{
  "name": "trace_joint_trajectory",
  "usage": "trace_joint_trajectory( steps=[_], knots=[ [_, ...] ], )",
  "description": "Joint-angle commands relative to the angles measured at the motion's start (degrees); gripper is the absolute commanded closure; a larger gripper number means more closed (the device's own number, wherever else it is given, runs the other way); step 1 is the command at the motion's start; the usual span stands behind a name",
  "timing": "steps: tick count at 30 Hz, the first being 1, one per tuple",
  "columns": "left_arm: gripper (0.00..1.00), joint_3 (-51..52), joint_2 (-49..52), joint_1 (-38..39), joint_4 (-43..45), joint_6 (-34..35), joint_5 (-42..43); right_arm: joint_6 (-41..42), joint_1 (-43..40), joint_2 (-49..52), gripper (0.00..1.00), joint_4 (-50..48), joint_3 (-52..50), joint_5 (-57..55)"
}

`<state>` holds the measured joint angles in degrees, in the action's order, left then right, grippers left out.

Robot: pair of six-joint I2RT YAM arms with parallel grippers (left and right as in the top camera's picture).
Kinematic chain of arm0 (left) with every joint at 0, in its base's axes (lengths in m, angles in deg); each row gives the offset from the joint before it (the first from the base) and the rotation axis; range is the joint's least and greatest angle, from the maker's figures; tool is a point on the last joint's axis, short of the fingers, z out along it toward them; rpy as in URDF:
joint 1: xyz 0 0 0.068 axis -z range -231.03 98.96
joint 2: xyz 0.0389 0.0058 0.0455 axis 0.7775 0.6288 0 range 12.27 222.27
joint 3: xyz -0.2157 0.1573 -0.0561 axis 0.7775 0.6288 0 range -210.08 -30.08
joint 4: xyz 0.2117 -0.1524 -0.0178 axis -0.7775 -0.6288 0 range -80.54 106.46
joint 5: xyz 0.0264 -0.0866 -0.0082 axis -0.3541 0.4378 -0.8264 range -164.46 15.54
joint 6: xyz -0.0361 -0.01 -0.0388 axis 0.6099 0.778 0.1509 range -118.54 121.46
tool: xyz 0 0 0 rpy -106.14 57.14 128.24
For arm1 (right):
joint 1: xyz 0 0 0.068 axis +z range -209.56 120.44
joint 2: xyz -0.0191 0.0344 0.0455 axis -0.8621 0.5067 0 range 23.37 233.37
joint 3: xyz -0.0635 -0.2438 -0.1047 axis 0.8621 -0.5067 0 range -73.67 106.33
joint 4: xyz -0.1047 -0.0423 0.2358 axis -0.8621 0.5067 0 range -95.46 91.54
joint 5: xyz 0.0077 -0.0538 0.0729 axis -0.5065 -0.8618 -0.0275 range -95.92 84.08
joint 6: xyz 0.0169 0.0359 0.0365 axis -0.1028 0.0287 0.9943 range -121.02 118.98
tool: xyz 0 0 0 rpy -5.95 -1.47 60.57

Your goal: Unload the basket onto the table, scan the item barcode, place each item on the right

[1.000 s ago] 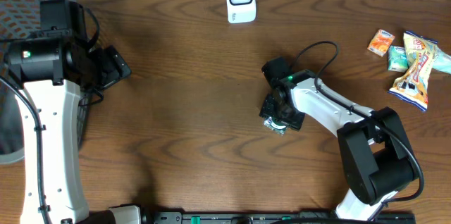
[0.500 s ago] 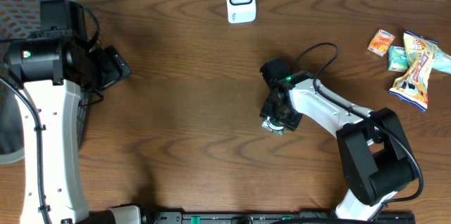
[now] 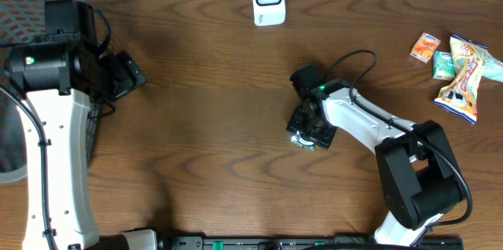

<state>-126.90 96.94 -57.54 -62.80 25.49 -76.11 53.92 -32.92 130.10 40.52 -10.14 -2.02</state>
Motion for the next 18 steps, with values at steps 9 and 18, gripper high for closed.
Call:
trace_joint_trajectory(
  steps=[9, 18],
  knots=[
    [0.02, 0.2, 0.4, -0.1, -0.2, 0.3, -0.3, -0.8, 1.8, 2.0, 0.50, -0.4, -1.6, 0.1],
    [0.02, 0.2, 0.4, -0.1, -0.2, 0.3, -0.3, -15.1, -0.1, 1.5, 0.50, -0.1, 8.6, 0.1]
  ],
)
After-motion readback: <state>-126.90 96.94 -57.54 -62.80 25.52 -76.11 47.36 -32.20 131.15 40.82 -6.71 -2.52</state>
